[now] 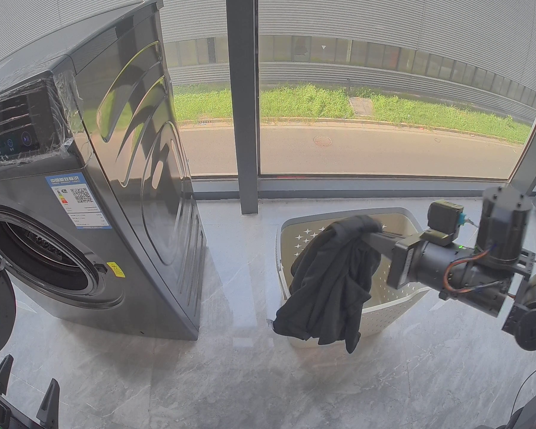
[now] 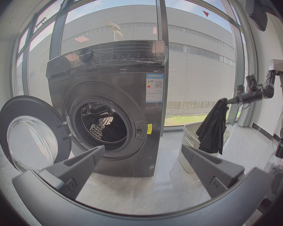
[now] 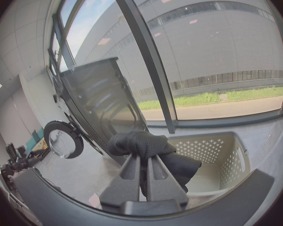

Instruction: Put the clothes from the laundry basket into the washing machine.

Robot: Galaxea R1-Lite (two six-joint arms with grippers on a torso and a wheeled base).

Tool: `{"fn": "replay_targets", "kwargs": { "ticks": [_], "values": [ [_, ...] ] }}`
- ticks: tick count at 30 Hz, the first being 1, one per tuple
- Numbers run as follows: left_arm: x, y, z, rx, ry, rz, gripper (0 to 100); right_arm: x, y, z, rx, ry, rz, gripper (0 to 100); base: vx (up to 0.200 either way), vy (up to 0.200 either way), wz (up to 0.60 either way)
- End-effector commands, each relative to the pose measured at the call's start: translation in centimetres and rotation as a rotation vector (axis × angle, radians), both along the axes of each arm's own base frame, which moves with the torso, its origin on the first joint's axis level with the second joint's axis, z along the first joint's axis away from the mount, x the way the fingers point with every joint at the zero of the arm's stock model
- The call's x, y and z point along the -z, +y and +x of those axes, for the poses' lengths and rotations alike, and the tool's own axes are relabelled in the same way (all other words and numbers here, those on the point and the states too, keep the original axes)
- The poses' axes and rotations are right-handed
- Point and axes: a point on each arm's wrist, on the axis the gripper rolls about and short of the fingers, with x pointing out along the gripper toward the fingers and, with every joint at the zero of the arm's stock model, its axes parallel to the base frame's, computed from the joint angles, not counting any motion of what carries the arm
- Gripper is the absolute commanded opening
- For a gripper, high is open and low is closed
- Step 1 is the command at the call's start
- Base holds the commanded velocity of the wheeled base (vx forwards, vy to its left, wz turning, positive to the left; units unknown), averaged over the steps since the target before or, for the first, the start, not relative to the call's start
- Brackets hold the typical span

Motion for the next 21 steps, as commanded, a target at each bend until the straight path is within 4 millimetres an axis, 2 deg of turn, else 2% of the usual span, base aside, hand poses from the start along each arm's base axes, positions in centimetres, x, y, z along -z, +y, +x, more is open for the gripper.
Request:
{"fn": "replay_targets", "kwargs": {
  "ticks": [1,8,15,21],
  "values": [
    [0.5,0.0,0.0,0.0,0.001,-0.001,100,-4.7,-2.9,-4.4,-0.018,-0.175,0.127,0,0.0,0.0,0.0],
    [0.5,0.0,0.0,0.0,0.001,0.002,100,-6.1,-4.8,-6.9,-0.023,-0.314,0.163,0,0.0,0.0,0.0],
    [0.5,0.0,0.0,0.006,0.003,0.007,100,-5.3,-5.4,-6.7,0.032,-0.325,0.095,0,0.0,0.0,0.0],
    [0.5,0.0,0.0,0.006,0.001,0.007,100,-5.7,-5.9,-6.4,0.14,-0.339,0.089,0,0.0,0.0,0.0]
  ]
}}
